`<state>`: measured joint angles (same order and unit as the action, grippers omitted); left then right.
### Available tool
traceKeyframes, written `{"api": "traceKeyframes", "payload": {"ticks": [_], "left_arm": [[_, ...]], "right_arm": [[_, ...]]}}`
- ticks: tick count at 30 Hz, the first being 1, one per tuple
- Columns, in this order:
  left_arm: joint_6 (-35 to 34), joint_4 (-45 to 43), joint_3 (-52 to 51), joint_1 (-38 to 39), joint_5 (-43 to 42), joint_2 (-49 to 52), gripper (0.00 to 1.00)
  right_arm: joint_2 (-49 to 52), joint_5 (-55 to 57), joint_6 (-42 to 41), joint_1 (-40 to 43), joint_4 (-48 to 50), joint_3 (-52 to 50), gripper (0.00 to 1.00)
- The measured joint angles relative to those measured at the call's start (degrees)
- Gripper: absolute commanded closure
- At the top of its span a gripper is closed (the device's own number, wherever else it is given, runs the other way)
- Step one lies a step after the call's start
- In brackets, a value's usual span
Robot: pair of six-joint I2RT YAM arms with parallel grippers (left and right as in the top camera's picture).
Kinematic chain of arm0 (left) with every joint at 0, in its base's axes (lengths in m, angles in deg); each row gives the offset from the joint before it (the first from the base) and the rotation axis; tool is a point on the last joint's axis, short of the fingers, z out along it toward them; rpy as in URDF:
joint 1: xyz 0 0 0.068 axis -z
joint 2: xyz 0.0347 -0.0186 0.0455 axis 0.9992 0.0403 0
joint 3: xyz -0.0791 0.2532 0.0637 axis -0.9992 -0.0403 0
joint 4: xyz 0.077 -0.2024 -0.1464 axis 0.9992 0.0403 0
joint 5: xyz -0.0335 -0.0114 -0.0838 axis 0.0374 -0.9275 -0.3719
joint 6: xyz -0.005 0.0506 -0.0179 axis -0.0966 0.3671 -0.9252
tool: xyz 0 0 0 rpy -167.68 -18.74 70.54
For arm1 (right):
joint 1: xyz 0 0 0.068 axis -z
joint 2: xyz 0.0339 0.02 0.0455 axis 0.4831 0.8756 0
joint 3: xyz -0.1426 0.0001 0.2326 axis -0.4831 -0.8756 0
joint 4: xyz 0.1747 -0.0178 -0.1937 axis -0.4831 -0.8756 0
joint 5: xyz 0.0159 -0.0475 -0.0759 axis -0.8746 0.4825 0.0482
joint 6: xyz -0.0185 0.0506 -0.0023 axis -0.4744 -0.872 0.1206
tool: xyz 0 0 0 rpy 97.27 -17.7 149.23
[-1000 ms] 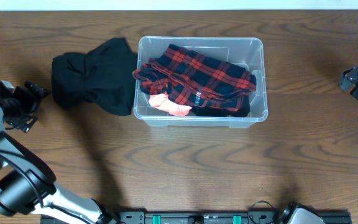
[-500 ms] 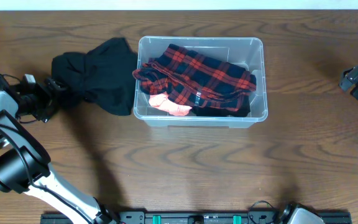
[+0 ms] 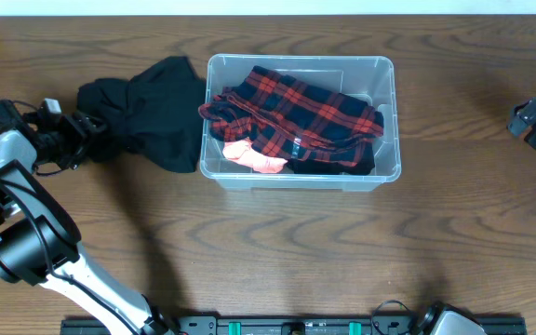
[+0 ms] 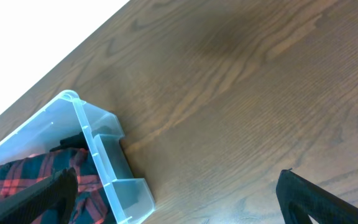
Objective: Pack container
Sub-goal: 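Move the left gripper to the black garment and grasp its edge, then lift the black garment into the bin's right side and release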
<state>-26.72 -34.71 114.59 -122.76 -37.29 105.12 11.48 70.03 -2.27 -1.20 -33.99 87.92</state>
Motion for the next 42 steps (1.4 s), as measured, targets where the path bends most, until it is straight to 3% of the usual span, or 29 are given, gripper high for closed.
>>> {"api": "traceKeyframes", "payload": {"ticks": [3,5,8,10,11,22,34,38,42], "left_arm": [[0.2,0.2,0.0,1.0,0.6,0.0,0.23],[0.2,0.2,0.0,1.7,1.5,0.0,0.32],[0.3,0.5,0.0,2.7,3.3,0.0,0.54],[0.2,0.7,0.0,3.4,3.8,0.0,0.85],[0.4,0.6,0.0,3.6,3.9,0.0,0.94],[0.4,9.7,-0.1,2.8,2.8,-4.8,0.94],[0.4,30.7,3.7,3.2,1.6,-42.2,0.94],[-0.3,33.4,10.9,8.1,0.6,-48.8,0.94],[-3.1,30.3,18.9,18.2,-0.8,-51.1,0.94]], "right_arm": [[0.0,0.0,0.0,0.0,0.0,0.0,0.01],[0.0,0.0,0.0,0.0,0.0,0.0,0.01],[0.0,0.0,0.0,0.0,0.0,0.0,0.01],[0.0,0.0,0.0,0.0,0.0,0.0,0.01],[0.0,0.0,0.0,0.0,0.0,0.0,0.01],[0.0,0.0,0.0,0.0,0.0,0.0,0.01],[0.0,0.0,0.0,0.0,0.0,0.0,0.01],[0.0,0.0,0.0,0.0,0.0,0.0,0.01],[0.0,0.0,0.0,0.0,0.0,0.0,0.01]]}}
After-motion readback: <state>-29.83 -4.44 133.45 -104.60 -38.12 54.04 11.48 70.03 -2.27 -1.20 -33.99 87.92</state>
